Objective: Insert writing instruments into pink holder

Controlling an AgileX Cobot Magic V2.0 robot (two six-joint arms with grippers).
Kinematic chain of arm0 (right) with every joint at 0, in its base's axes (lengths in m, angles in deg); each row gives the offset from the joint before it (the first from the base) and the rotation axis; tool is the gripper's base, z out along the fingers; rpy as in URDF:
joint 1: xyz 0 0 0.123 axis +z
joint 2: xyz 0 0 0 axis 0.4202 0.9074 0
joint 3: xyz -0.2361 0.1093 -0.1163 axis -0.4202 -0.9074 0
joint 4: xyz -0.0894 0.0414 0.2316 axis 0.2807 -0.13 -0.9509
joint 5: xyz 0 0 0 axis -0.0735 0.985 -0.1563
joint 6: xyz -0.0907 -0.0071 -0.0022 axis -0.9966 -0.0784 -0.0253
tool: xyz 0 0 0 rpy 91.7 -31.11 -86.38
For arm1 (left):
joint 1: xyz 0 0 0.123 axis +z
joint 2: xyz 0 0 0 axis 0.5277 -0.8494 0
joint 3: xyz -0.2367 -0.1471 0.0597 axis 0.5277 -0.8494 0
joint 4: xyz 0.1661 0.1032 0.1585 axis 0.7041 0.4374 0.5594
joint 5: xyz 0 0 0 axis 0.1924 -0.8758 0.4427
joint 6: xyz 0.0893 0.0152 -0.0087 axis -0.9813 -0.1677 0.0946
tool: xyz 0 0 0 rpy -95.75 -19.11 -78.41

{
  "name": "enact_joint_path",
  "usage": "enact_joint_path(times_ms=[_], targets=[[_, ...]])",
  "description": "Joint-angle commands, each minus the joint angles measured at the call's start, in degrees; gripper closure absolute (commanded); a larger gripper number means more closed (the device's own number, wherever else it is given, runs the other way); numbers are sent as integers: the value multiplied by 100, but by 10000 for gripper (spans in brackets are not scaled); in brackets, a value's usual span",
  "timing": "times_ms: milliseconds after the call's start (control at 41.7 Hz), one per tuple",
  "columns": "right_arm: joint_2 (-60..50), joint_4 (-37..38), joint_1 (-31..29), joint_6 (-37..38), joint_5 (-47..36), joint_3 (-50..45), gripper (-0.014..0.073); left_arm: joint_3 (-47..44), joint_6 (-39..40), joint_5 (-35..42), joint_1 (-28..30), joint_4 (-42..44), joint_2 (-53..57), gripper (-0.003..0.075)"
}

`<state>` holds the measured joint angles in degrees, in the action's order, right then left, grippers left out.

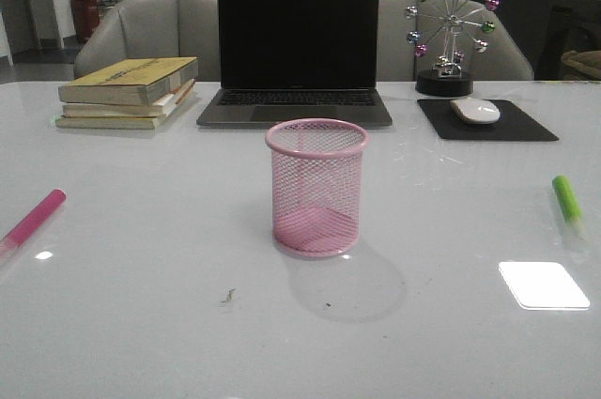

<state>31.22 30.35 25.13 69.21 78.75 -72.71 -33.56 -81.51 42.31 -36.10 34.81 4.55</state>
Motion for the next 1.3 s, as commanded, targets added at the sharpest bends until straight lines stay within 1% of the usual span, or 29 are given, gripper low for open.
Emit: enact_joint_path(times_ms=[0, 528, 624, 696, 720, 792, 888, 960, 1031, 1175, 1271], targets=[[-105, 0, -2, -20, -476, 22, 525, -32, 32, 496, -30, -19, 109, 629], [-105, 0, -1, -20, -509, 22, 525, -32, 32, 496, -30, -19, 109, 629], [-105, 0, -1, -20, -715, 22, 525, -32, 32, 514, -30, -19, 109, 629], [-105, 0, -1, -20, -934, 46, 525, -21, 32, 677, -30, -19, 109, 629], [-105, 0, -1, -20, -979, 70, 525, -8, 32, 835, -30, -19, 109, 629], [-105, 0, 4, -20, -922, 288, 525, 84, 32, 1207, -30, -19, 109, 629], [-105, 0, 4, -20, -725, 751, 525, 419, 32, 1229, -30, -19, 109, 629], [-49, 0, 4, -20, -452, 1216, 525, 804, 32, 999, -30, -19, 96, 629], [138, 0, 4, -20, -32, 1836, 525, 1374, 32, 470, -30, -32, 20, 629], [847, 0, 4, -20, 752, 2920, 525, 2335, 32, -413, -30, -32, -410, 629], [1390, 0, 4, -20, 1382, 3499, 525, 2912, 32, -1149, -30, -43, -881, 629]])
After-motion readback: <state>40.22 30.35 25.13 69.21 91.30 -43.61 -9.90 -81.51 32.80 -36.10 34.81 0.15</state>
